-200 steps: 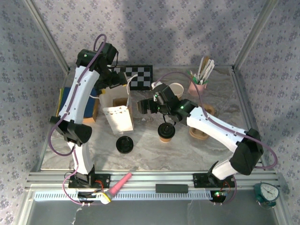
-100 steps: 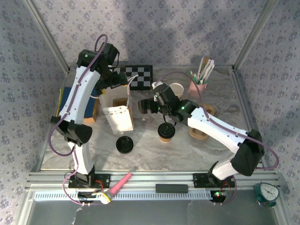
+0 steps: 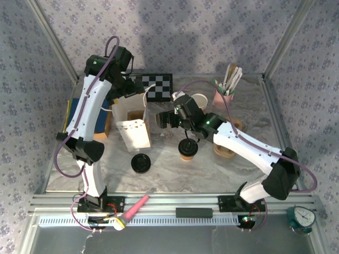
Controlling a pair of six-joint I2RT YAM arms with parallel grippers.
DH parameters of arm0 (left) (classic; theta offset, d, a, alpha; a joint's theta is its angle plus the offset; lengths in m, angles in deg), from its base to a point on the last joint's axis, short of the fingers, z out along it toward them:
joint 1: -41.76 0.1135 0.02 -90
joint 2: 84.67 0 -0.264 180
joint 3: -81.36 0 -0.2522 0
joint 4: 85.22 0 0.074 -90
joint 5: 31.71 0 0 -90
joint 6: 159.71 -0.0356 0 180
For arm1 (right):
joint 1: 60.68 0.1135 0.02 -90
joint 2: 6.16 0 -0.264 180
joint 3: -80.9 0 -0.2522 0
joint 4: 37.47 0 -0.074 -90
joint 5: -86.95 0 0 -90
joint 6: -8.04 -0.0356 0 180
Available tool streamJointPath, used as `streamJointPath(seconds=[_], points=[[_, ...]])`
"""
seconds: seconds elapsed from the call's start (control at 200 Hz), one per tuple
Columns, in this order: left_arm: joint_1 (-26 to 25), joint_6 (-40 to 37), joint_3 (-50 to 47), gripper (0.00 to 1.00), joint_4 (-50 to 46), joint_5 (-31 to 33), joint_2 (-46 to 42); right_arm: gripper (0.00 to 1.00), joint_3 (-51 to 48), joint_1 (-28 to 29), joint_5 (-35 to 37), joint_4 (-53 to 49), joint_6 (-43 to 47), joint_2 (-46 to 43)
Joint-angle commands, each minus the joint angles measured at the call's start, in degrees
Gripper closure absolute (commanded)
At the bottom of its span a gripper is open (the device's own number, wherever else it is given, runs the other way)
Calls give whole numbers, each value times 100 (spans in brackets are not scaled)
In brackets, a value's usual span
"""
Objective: Pack the takeout coffee
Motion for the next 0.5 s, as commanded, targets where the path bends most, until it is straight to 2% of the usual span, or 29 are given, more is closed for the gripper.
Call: streamJointPath(seconds=[0.0, 0.495], points=[[-50, -101, 282, 1, -705, 106, -91, 0, 3, 37, 203, -126, -107, -219], [-143, -215, 538, 0, -718, 364, -482, 0, 313, 12, 421, -490, -63, -310]])
